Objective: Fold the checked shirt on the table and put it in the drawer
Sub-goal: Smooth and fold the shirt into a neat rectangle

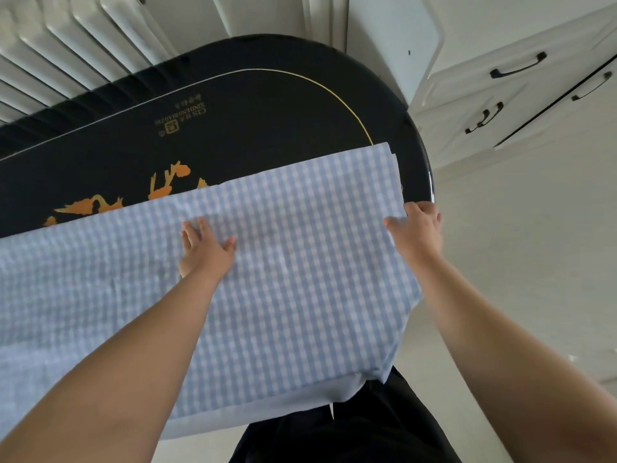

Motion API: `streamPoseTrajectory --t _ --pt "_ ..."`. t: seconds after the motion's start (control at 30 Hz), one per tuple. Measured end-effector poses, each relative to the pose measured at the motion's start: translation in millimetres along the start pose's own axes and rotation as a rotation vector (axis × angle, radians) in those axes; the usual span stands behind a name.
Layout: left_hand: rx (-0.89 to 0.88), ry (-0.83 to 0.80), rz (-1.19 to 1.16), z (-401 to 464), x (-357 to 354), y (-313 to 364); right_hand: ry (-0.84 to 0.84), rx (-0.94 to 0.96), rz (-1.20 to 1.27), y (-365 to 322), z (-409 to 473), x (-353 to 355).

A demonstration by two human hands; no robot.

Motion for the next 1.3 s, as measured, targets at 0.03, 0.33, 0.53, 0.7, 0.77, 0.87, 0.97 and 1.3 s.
streamPoseTrajectory --t 0.03,0.33,0.53,0.7,0.77,0.87,0.97,1.3 --pt "-0.043 0.015 -0.012 -3 -5 -2 0.008 -0.048 0.061 0 -3 -5" --pt "-0.397 0.084 0.155 -74 -63 -36 -0.056 0.137 0.277 -66 -18 29" --pt "-0.327 0.011 0.057 -50 -47 -34 0.161 0.229 0.256 -144 16 64" --pt "-0.445 -0.053 0.117 -55 -40 -13 0.07 -0.074 0.112 -63 -18 22" --pt "-0.588 -0.089 0.194 -73 -53 -8 0.079 -0.224 0.159 -24 -46 -4" --pt "-0.781 -0.108 0.349 -104 -80 -9 0.029 -0.422 0.391 10 -81 -40" --pt "-0.833 -0.074 0.353 -116 -97 -15 -0.057 -0.475 0.576 16 -108 -62" --pt "-0.832 0.072 0.323 -114 -84 -12 0.025 0.089 -0.279 60 -122 -67"
Point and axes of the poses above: each hand's wrist, its own z-axis towards the middle knuckle, its own x-axis out of the back of the hand, y = z × x, the point moved 1 cm from there along z, towards the middle knuckle, and after that the axes turned 6 degrees about -x, right-handed, at the moved point
